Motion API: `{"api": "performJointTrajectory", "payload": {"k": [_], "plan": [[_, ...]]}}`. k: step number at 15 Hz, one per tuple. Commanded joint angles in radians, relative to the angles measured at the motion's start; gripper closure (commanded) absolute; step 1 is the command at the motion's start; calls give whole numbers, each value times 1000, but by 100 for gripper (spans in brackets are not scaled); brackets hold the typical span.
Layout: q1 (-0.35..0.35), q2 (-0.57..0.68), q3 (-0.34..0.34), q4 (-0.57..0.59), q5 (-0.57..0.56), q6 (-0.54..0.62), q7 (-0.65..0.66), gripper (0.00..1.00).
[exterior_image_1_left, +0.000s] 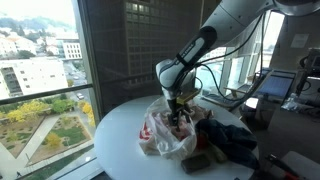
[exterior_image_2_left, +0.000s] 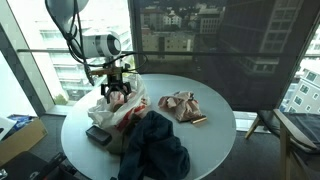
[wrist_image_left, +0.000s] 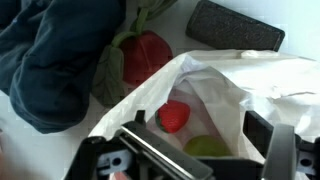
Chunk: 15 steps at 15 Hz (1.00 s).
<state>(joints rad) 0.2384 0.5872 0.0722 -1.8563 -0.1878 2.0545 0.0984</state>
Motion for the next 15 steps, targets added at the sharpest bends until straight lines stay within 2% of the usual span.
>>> {"api": "performJointTrajectory", "payload": {"k": [1,8,15], "plan": [[23,26,2,66,-25,-58,12,0],[25,94,-20,133,-121,-13,-27,0],[17,154,6,165,-122,14,-104,0]]}}
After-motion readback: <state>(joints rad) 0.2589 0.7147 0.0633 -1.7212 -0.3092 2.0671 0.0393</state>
